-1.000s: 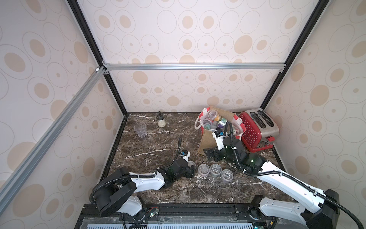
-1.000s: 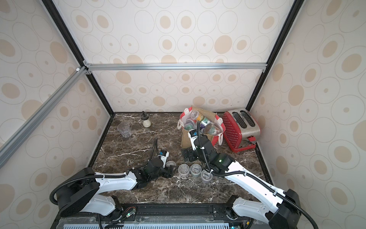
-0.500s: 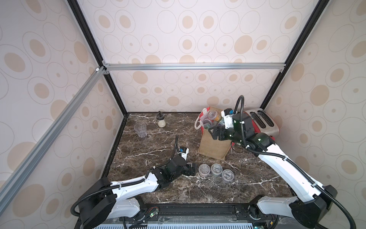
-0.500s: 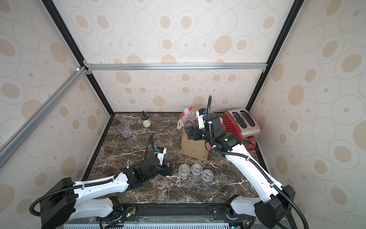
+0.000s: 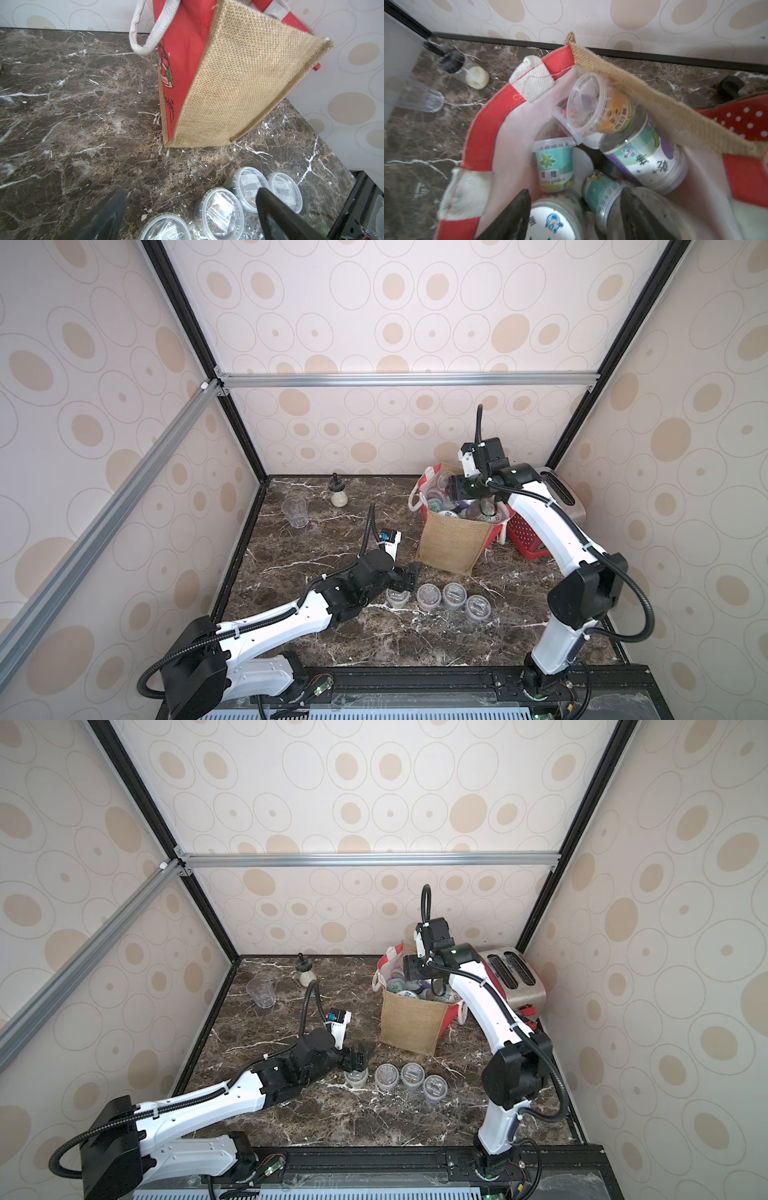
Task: Take out the seed jars from the canvas bag
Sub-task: Adjust the seed jar at the center of the board, then pick up the seed jar from the canvas bag.
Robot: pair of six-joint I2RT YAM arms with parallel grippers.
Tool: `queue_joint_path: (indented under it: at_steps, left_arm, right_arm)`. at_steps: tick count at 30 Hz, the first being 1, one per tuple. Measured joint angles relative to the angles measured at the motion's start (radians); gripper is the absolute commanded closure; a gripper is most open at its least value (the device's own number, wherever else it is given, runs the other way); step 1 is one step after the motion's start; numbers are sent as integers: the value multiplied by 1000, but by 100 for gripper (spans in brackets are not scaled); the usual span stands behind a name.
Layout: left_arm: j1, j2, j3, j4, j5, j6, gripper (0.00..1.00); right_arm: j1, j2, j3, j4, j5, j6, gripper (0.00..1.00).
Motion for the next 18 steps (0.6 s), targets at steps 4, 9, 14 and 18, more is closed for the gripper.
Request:
queue_joint_path:
  at_steps: [4,9,14,18]
  left_arm:
    - [3,13,0,-12,2,2,2]
    - [13,13,0,-14,6,4,2]
    - [20,18,0,-14,11,11,2]
    - [24,24,0,-14,19,14,2]
  right_arm:
    - [-11,109,123,-52,15,-23,15]
    - [-52,182,181,-55,-31,21,13]
    - [-73,230,207,-37,-56,76,13]
    - [-76,262,223,2,-65,92,11]
